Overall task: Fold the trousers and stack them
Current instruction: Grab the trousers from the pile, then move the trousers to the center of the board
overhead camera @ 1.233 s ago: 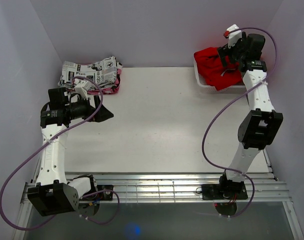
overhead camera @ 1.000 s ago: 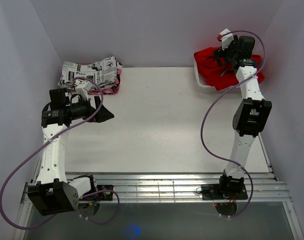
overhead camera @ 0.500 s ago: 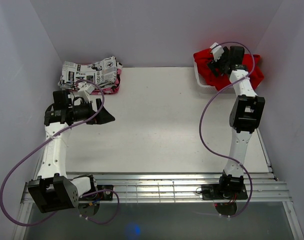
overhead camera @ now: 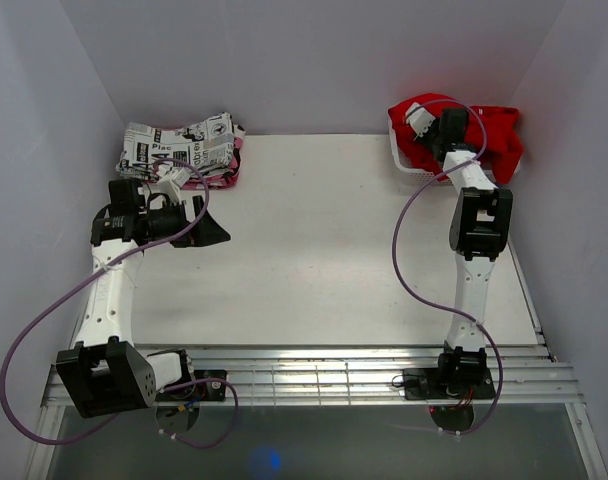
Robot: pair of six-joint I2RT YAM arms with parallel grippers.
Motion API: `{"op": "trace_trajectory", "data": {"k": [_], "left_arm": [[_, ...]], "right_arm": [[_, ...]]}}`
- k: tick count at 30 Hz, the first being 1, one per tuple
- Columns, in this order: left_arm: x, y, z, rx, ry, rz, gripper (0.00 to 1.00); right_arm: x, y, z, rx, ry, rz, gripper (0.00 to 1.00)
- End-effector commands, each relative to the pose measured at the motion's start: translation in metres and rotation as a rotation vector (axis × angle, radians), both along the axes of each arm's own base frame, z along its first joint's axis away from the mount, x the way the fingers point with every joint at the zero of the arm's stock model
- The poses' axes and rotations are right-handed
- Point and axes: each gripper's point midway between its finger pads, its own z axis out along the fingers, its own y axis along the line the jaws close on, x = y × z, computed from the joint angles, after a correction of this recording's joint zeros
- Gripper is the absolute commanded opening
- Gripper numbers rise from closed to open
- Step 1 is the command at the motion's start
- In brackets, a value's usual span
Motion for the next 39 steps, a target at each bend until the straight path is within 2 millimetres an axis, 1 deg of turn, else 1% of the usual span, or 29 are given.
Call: {"op": "trace_trajectory", "data": {"k": [1, 2, 3, 5, 6, 7, 8, 10, 11, 12, 13, 14, 15, 17, 18, 19, 20, 21, 23, 24, 25, 26, 28, 30, 31, 32, 34, 35, 39], "left_arm": [[0.003, -0.001, 0.017, 0.000, -0.054, -0.001, 0.98], [0.003, -0.001, 0.018, 0.002, -0.058, -0.002, 0.98], [0.003, -0.001, 0.019, 0.004, -0.061, -0.001, 0.98], [0.004, 0.000, 0.024, 0.008, -0.078, 0.004, 0.98], [0.004, 0.000, 0.025, 0.011, -0.084, 0.006, 0.98], [0.005, 0.001, 0.029, 0.015, -0.094, 0.008, 0.98], [0.005, 0.001, 0.031, 0.017, -0.099, 0.009, 0.98], [0.005, 0.002, 0.037, 0.022, -0.115, 0.017, 0.98], [0.006, 0.002, 0.039, 0.024, -0.120, 0.020, 0.98], [0.006, 0.003, 0.040, 0.027, -0.123, 0.026, 0.98], [0.007, 0.004, 0.041, 0.033, -0.127, 0.031, 0.98], [0.007, 0.004, 0.042, 0.037, -0.133, 0.033, 0.98], [0.007, 0.005, 0.043, 0.041, -0.137, 0.040, 0.98], [0.008, 0.006, 0.046, 0.049, -0.148, 0.045, 0.98], [0.007, 0.006, 0.048, 0.050, -0.148, 0.046, 0.98], [0.007, 0.007, 0.051, 0.053, -0.157, 0.048, 0.98], [0.006, 0.007, 0.053, 0.055, -0.162, 0.051, 0.98], [0.006, 0.007, 0.055, 0.056, -0.169, 0.049, 0.98], [0.005, 0.006, 0.060, 0.042, -0.162, 0.065, 0.98], [0.005, 0.006, 0.062, 0.038, -0.164, 0.068, 0.98], [0.004, 0.005, 0.063, 0.037, -0.165, 0.069, 0.98], [0.003, 0.006, 0.065, 0.037, -0.169, 0.074, 0.98], [0.003, 0.007, 0.065, 0.043, -0.171, 0.087, 0.98], [0.002, 0.008, 0.067, 0.048, -0.175, 0.098, 0.98], [0.002, 0.008, 0.067, 0.050, -0.176, 0.099, 0.98], [0.001, 0.009, 0.068, 0.052, -0.178, 0.105, 0.98], [0.001, 0.010, 0.068, 0.059, -0.180, 0.117, 0.98], [0.001, 0.011, 0.068, 0.064, -0.182, 0.124, 0.98], [-0.001, 0.014, 0.070, 0.078, -0.189, 0.145, 0.98]], "right_arm": [[0.010, -0.021, 0.076, -0.072, -0.230, -0.097, 0.21], [0.010, -0.021, 0.092, -0.069, -0.269, -0.104, 0.12], [0.008, -0.022, 0.121, -0.072, -0.325, -0.117, 0.08], [0.007, -0.021, 0.161, -0.069, -0.417, -0.125, 0.08], [0.001, -0.022, 0.198, -0.055, -0.488, -0.143, 0.08], [-0.003, -0.023, 0.218, -0.045, -0.534, -0.151, 0.08], [-0.007, -0.023, 0.246, -0.031, -0.608, -0.158, 0.08], [-0.027, -0.025, 0.306, -0.002, -0.748, -0.180, 0.08], [-0.035, -0.025, 0.326, 0.007, -0.792, -0.184, 0.08], [-0.051, -0.025, 0.358, 0.028, -0.859, -0.191, 0.08], [-0.062, -0.026, 0.382, 0.049, -0.916, -0.196, 0.08], [-0.070, -0.028, 0.394, 0.114, -0.899, -0.205, 0.08], [-0.082, -0.031, 0.419, 0.149, -0.946, -0.217, 0.08], [-0.105, -0.032, 0.450, 0.156, -1.050, -0.250, 0.08], [-0.126, -0.031, 0.473, 0.184, -1.096, -0.244, 0.08], [-0.134, -0.031, 0.481, 0.205, -1.104, -0.244, 0.08], [-0.153, -0.029, 0.494, 0.251, -1.116, -0.240, 0.08], [-0.159, -0.026, 0.495, 0.276, -1.096, -0.226, 0.08], [-0.177, -0.021, 0.507, 0.358, -1.102, -0.210, 0.08], [-0.201, -0.021, 0.527, 0.386, -1.144, -0.216, 0.08], [-0.213, -0.022, 0.538, 0.407, -1.167, -0.216, 0.08], [-0.239, -0.021, 0.562, 0.427, -1.224, -0.208, 0.08], [-0.269, -0.024, 0.589, 0.435, -1.302, -0.210, 0.08], [-0.314, -0.020, 0.628, 0.435, -1.414, -0.171, 0.08], [-0.327, -0.018, 0.638, 0.432, -1.444, -0.151, 0.08], [-0.353, -0.011, 0.656, 0.427, -1.498, -0.100, 0.08], [-0.382, -0.002, 0.673, 0.434, -1.549, -0.037, 0.08], [-0.405, 0.005, 0.685, 0.426, -1.591, 0.012, 0.08], [-0.444, 0.018, 0.699, 0.406, -1.641, 0.101, 0.08]]}}
